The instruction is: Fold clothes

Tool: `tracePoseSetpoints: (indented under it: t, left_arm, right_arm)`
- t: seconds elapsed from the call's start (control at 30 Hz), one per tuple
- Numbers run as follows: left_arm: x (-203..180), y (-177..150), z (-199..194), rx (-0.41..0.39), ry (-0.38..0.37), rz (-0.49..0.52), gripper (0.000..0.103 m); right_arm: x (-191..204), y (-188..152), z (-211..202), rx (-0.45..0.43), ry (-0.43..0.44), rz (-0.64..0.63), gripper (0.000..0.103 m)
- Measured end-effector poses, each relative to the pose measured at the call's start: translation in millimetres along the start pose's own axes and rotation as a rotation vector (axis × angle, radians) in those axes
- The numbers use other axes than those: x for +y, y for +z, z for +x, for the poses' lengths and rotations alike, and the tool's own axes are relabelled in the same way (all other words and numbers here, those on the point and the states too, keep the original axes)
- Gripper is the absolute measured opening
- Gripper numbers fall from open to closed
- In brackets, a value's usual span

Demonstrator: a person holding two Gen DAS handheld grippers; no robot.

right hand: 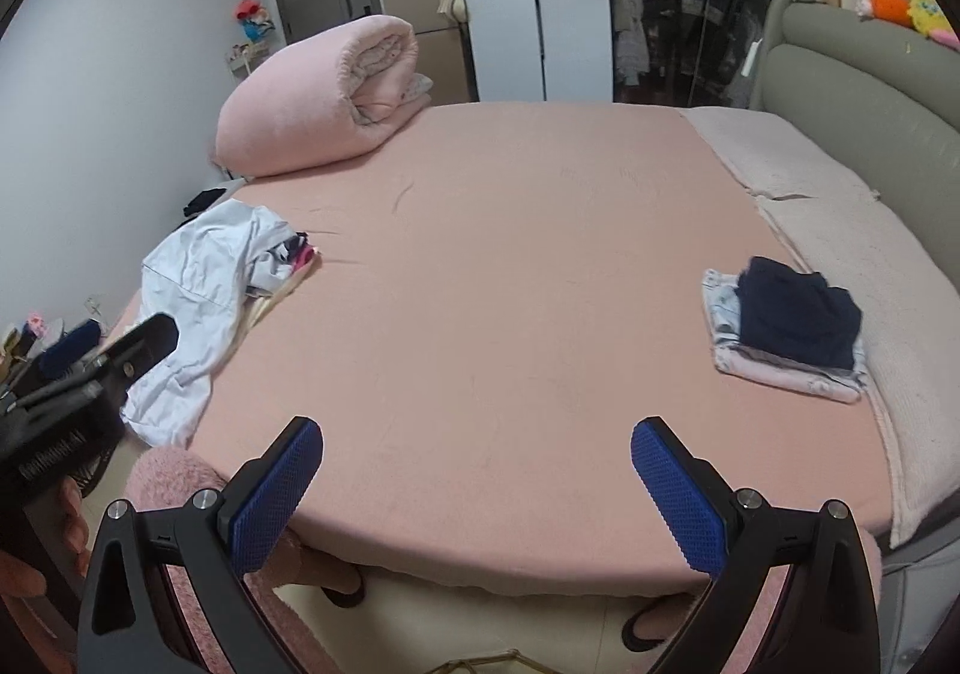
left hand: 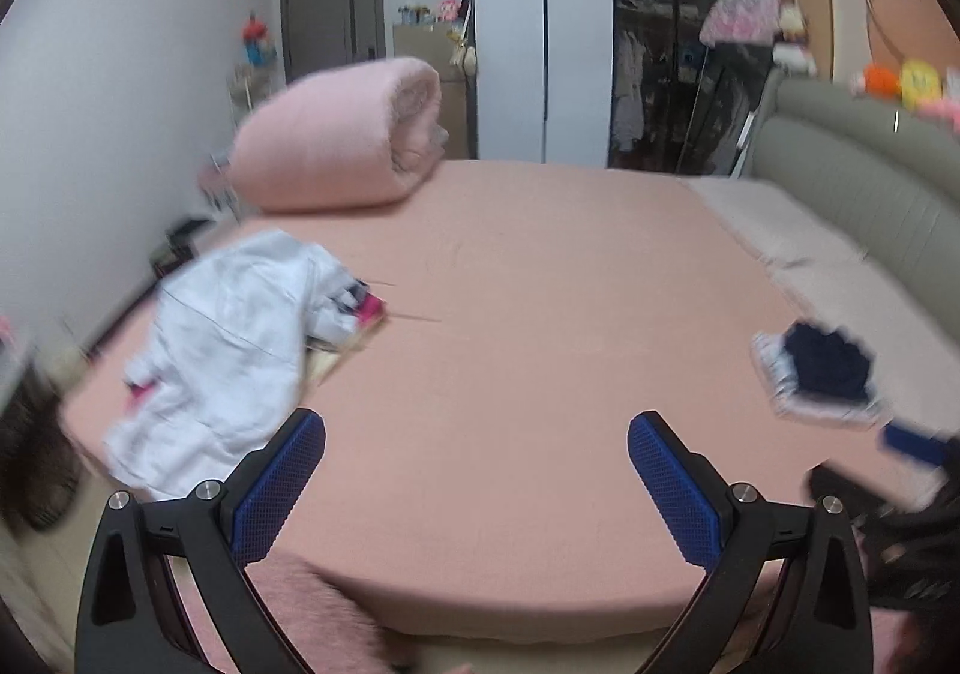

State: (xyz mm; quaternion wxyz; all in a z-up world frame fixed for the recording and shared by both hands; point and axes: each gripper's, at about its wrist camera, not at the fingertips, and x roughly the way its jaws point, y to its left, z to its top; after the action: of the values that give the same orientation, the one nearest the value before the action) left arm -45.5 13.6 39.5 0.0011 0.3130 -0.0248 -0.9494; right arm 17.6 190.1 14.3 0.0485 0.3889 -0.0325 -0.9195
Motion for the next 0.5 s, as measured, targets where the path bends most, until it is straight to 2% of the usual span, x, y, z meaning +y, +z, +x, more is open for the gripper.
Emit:
tracePoseSetpoints:
  t: [0.03, 0.13, 0.2, 0.33, 0.5]
  left_arm:
    - [-2, -3, 0, 0.010, 0.009, -0.016, 0.103]
    - [1, -8, 1, 0.036, -0.066, -0.079, 0.103]
    - [-2, -10, -1, 0.033, -0.054, -0.090, 0.103]
    - [-10, -13, -5, 0.006, -0.017, -0.040, 0.103]
    - [-8, -15, -9, -0.012, -0.025, -0.062, 0.103]
  right_arm:
    - [0, -2, -2, -0.001, -0.012, -0.002, 0.103]
    - [0, -9, -6, -0.001, -0.073, -0.004, 0.103]
    - [-1, -11, -8, -0.006, -0.098, 0.003, 0.103]
    - [-3, -14, -12, -0.021, -0.098, 0.024, 0.103]
    - [1, -15, -18, -0.044, -0.094, 0.009, 0.103]
